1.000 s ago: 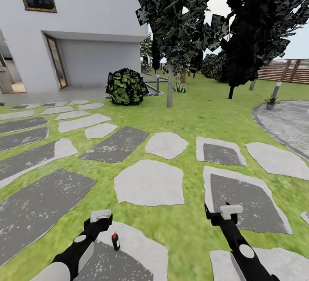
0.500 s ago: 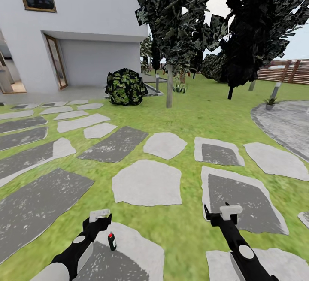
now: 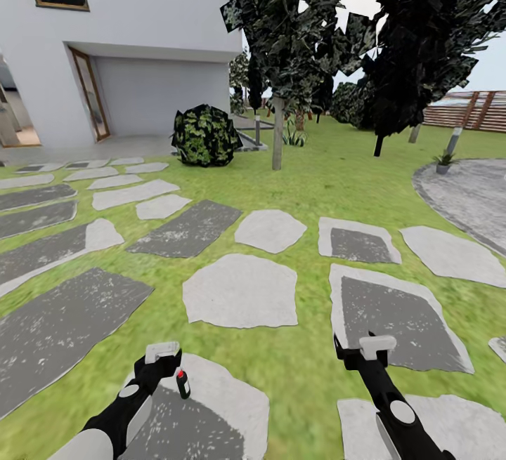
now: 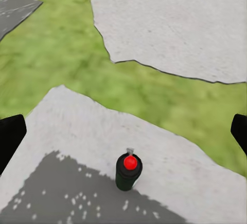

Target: Pick up the pesticide atomizer in the garden and spray insectifuge to fully cover both potted plants in the garden.

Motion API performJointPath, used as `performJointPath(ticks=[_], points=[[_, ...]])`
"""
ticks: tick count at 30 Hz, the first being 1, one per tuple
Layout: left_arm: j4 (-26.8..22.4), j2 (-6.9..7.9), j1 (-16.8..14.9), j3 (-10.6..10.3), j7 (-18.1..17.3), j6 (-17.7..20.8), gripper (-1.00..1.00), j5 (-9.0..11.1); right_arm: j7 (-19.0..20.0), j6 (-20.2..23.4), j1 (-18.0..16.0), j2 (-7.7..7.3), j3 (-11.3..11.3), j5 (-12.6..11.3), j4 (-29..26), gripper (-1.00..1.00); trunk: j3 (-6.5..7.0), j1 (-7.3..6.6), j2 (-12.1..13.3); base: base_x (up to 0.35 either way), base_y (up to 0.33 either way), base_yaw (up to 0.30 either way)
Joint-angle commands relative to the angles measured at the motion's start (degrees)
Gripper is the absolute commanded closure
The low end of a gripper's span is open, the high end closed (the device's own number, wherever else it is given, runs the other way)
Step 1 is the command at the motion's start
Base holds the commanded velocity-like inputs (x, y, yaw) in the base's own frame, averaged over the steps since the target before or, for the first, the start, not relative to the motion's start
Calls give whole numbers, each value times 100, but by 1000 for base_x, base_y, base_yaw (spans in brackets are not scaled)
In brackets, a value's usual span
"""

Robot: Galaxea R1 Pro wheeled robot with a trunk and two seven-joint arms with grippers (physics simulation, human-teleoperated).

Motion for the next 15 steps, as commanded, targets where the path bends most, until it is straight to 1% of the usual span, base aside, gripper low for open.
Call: performJointPath(ticks=[1, 9, 15], points=[[5, -1, -4, 16, -6, -23, -100, -3, -2, -14, -3, -1, -1, 27, 1, -100, -32, 21, -44, 0, 0, 0], [13, -7, -4, -3, -8, -29, -100, -10, 0, -14, -3, -7, -8, 27, -1, -100, -238, 197, -365, 0, 0, 0], [17, -8, -4, -12, -6, -13, -100, -16, 4, -14, -3, -9, -6, 27, -6, -100, -415, 212, -373, 0, 0, 0]])
